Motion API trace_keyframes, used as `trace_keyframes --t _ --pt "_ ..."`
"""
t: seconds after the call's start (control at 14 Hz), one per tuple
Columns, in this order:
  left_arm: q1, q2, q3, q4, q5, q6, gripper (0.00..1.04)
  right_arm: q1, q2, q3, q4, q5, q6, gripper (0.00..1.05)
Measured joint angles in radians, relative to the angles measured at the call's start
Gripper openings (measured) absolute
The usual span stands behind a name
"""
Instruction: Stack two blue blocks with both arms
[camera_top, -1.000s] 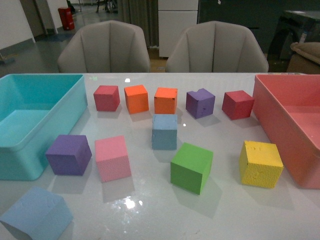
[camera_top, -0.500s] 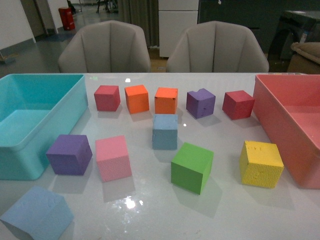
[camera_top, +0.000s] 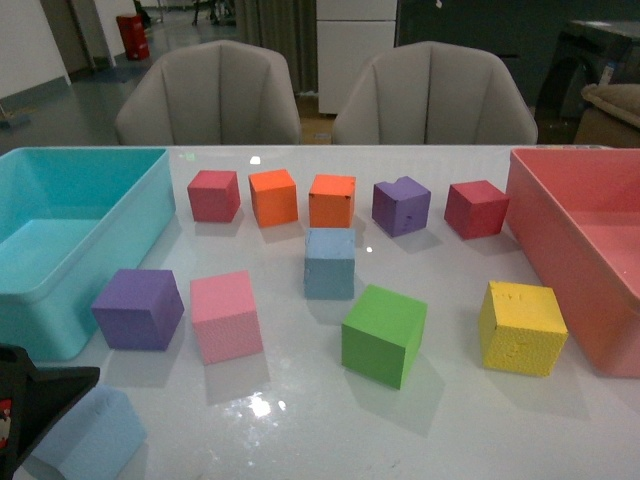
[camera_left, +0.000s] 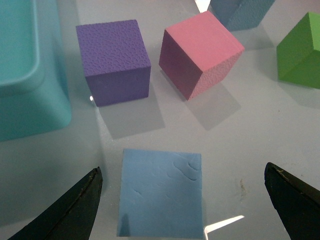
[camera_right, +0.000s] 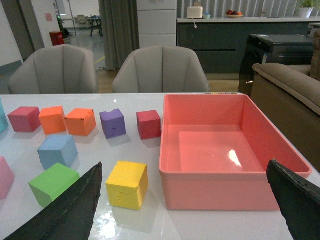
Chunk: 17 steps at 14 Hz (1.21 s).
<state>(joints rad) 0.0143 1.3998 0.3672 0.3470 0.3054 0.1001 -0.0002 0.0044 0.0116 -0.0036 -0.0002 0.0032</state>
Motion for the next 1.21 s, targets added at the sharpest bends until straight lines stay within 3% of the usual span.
trace_keyframes --t 1.21 --pt "-0.029 0.381 0.042 0.205 -0.079 0.014 0.98 0.0 0.0 0.0 0.0 0.0 0.0 0.98"
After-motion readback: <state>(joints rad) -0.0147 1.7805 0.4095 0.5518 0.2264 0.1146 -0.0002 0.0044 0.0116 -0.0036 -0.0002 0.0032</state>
